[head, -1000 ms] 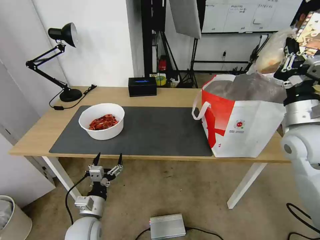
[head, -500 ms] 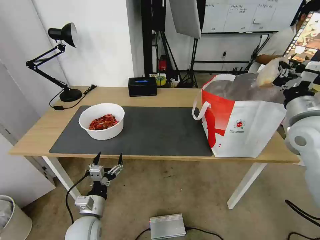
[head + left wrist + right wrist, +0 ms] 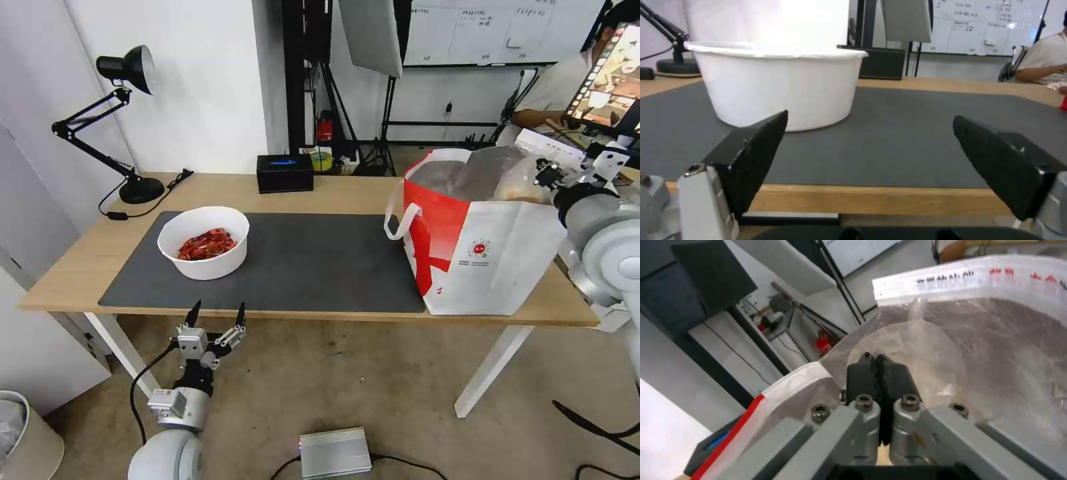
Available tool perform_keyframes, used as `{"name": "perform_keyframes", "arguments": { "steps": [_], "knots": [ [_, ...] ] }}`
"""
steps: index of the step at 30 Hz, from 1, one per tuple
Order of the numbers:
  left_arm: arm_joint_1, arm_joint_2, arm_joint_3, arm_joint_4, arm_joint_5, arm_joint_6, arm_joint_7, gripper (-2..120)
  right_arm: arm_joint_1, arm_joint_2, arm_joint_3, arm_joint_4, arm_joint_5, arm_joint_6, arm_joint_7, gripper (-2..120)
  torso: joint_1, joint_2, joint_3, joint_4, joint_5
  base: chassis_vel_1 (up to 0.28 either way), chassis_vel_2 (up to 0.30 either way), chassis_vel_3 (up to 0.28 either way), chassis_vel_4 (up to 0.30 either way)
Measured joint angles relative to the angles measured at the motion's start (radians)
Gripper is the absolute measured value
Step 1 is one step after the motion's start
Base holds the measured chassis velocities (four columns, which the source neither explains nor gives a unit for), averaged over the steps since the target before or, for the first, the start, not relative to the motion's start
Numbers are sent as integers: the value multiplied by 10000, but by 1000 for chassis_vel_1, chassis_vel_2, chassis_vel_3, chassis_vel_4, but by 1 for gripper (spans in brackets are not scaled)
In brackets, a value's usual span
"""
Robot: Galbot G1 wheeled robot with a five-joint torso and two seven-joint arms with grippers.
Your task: Pick up the trash from the table and place it into the takeout bag.
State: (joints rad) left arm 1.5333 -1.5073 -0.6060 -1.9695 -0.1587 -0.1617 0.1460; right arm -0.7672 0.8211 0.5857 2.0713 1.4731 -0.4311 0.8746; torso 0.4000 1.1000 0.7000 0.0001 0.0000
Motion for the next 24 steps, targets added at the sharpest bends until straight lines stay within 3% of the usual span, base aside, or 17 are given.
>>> {"name": "perform_keyframes", "arguments": {
  "steps": [5,18,20,22,24],
  "knots": [
    [-28,-17,49,-50,8,29,0,100,116,0,7,6,553,-23,415,15,0,0,0,-1,1,0,0,0,0],
    [-100,81,-41,-87,-78,60,-8,100,838,-53,40,-88,1956,28,1318,67,0,0,0,-1,0,0,0,0,0],
    [-103,82,-43,-85,-85,61,-8,100,844,-53,42,-88,1967,32,1325,67,0,0,0,0,0,0,0,0,0],
    [-152,75,-61,-42,-150,65,-12,100,865,-44,53,-71,1951,296,1149,80,0,0,0,-1,1,0,0,0,0],
    [-168,67,-62,-26,-166,65,-12,100,782,-30,75,19,1691,487,739,84,1,0,0,1,-1,0,0,0,0]
  ]
}}
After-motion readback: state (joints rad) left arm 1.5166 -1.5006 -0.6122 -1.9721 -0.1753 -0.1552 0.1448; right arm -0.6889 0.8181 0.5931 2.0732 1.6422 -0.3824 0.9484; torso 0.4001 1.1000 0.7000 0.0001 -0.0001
